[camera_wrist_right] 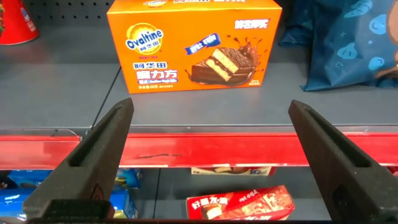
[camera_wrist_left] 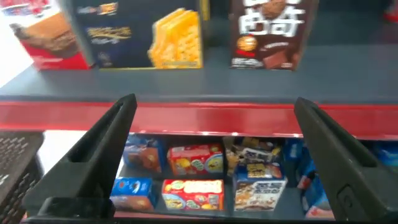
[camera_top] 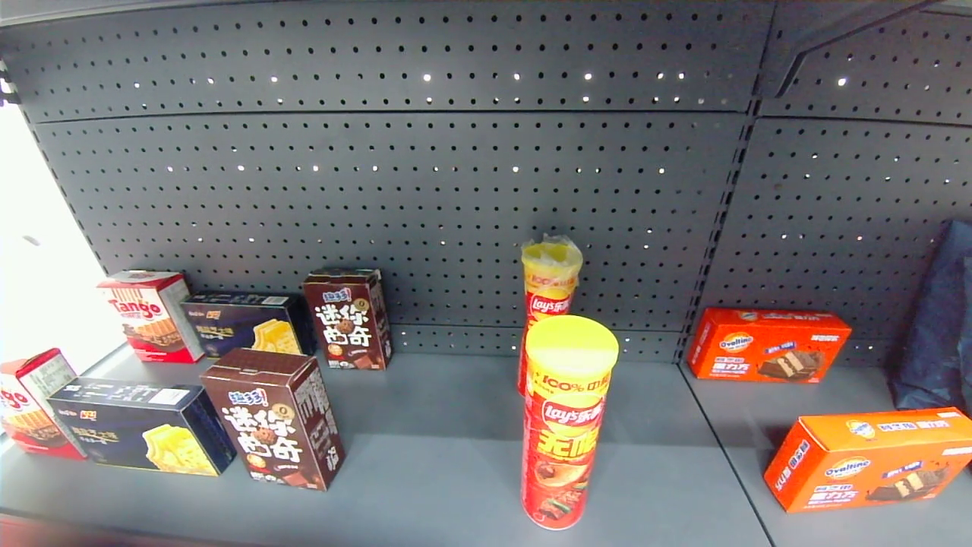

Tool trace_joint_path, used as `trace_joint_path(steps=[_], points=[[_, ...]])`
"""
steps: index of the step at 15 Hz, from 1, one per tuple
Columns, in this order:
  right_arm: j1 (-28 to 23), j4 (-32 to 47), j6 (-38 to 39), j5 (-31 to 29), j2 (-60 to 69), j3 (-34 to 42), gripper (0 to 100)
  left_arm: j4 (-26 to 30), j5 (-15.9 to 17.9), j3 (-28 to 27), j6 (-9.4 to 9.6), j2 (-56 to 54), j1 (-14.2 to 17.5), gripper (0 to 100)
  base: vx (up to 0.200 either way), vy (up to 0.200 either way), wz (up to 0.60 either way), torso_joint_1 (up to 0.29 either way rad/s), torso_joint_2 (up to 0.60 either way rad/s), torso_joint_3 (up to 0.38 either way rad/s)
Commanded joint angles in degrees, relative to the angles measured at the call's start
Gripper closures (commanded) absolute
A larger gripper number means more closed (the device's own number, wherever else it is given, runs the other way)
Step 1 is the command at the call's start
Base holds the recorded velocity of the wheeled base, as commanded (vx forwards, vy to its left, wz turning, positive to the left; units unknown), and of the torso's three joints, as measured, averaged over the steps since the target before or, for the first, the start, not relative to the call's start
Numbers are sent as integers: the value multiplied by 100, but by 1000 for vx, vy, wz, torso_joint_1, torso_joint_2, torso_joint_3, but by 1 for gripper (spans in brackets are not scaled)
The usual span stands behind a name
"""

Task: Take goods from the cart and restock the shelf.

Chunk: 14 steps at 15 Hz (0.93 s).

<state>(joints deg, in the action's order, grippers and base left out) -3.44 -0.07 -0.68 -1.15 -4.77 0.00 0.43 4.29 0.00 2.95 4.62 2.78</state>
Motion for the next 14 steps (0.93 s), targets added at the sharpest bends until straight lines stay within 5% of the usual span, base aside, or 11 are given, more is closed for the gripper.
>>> trace_joint_path(steps=[1, 12, 14], points=[[1, -1, -2, 0, -16, 0, 0, 1, 2, 0, -5, -251, -401, 0, 0, 0, 0, 0, 0, 0], [1, -1, -2, 0, -16, 0, 0, -16, -16, 0, -5, -409, -225, 0, 0, 0, 0, 0, 0, 0], [476, 25, -20, 18, 380, 0, 0, -16, -16, 0, -5, -251, -243, 0, 0, 0, 0, 0, 0, 0]])
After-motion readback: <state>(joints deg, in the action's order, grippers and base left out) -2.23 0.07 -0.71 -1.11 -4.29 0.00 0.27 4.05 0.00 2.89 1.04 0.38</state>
